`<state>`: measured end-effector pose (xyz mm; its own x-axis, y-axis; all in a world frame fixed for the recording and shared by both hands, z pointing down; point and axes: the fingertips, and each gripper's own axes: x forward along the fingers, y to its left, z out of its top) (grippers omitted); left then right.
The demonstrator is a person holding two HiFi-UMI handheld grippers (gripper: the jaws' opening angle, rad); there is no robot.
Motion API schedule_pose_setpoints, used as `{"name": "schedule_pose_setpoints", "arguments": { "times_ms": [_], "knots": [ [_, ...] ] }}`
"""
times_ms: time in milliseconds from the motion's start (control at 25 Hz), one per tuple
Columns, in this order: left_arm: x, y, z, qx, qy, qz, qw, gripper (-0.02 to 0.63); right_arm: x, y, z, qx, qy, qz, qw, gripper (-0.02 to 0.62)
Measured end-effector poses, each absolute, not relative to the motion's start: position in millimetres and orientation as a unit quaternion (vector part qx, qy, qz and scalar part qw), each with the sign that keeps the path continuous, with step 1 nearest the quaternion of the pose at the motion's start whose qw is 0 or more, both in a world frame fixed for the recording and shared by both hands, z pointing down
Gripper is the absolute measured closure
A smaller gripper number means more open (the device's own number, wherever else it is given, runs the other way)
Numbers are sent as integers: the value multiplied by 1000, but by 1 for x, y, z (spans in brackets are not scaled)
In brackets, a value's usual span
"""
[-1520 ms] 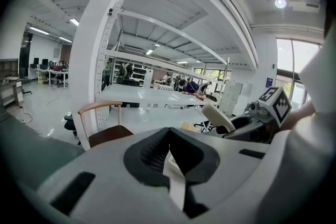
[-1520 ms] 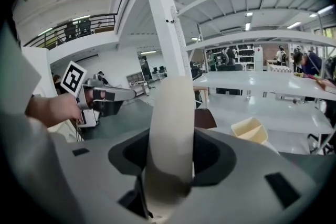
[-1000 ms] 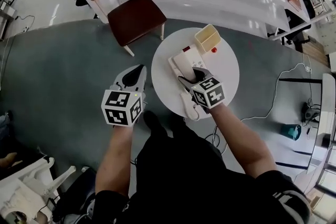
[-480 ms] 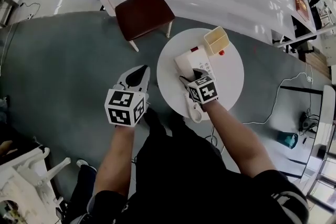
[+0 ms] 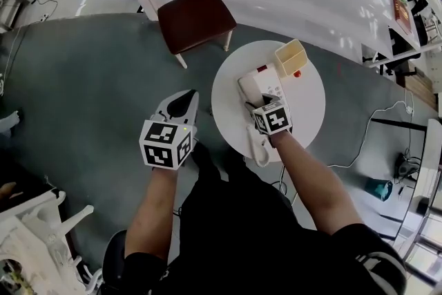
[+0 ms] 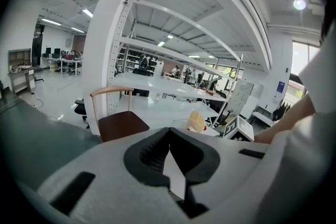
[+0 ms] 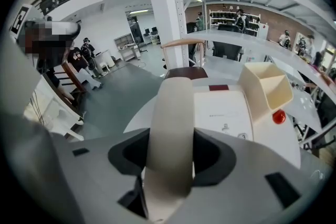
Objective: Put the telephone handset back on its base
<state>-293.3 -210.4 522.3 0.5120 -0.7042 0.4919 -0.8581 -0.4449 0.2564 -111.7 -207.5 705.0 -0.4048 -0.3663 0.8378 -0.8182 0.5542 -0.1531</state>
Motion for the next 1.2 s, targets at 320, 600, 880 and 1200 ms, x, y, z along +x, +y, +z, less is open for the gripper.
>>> {"name": "schedule_pose_setpoints", "arguments": {
  "times_ms": [320, 600, 880, 1200],
  "knots": [
    [-294, -214, 527, 833, -467, 162, 249, 595, -107, -212, 714, 379, -771, 289, 423, 379],
    [-288, -220, 533, 833, -463, 159, 256, 595, -107, -211, 717, 368, -769, 282, 440, 374],
    [-286, -226, 533, 835, -459, 161, 256, 595, -109, -213, 717, 383, -765, 275, 439, 379],
    [-279, -228, 534, 838, -453, 162, 259, 595, -106, -213, 713, 396, -758, 292, 429, 353]
  ]
}}
